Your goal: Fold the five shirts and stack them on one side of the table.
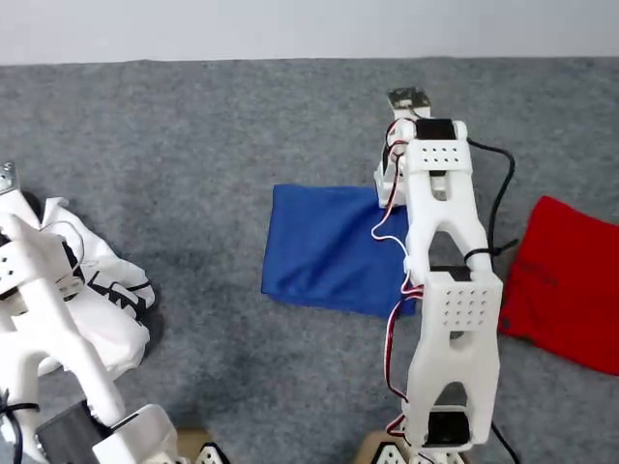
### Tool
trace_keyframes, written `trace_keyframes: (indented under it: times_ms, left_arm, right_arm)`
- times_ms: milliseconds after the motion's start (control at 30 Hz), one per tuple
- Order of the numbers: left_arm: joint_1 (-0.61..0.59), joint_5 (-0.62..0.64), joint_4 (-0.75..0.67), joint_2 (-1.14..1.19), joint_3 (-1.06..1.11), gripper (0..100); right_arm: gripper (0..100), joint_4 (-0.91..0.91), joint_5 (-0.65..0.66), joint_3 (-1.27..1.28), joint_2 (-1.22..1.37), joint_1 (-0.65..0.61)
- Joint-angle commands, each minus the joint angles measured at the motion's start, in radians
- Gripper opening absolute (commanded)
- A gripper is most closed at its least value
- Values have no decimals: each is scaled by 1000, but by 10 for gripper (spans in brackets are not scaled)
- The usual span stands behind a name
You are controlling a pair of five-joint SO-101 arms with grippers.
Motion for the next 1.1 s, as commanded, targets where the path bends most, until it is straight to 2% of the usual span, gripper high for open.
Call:
trace_keyframes:
  times_ms: [0, 300, 500, 667, 867, 967, 1067]
  left_arm:
    - [0, 8, -26, -29, -5, 6]
    - [2, 8, -26, -29, -7, 6]
    - [2, 8, -26, -29, -7, 6]
    - [3, 8, -26, -29, -7, 6]
    - [3, 8, -25, -29, -7, 6]
    - [3, 8, -25, -29, -7, 6]
    - [3, 8, -25, -29, -7, 6]
  right_arm:
    - [16, -13, 2, -52, -24, -21]
    - [9, -24, 9, -206, -27, -18]
    - [9, -111, 11, -209, -24, -19]
    - [28, -127, 63, -212, 13, -28]
    - [237, -41, 26, -219, -41, -35]
    - [231, 31, 12, -219, -82, -50]
    - [160, 130, 11, -218, -99, -54]
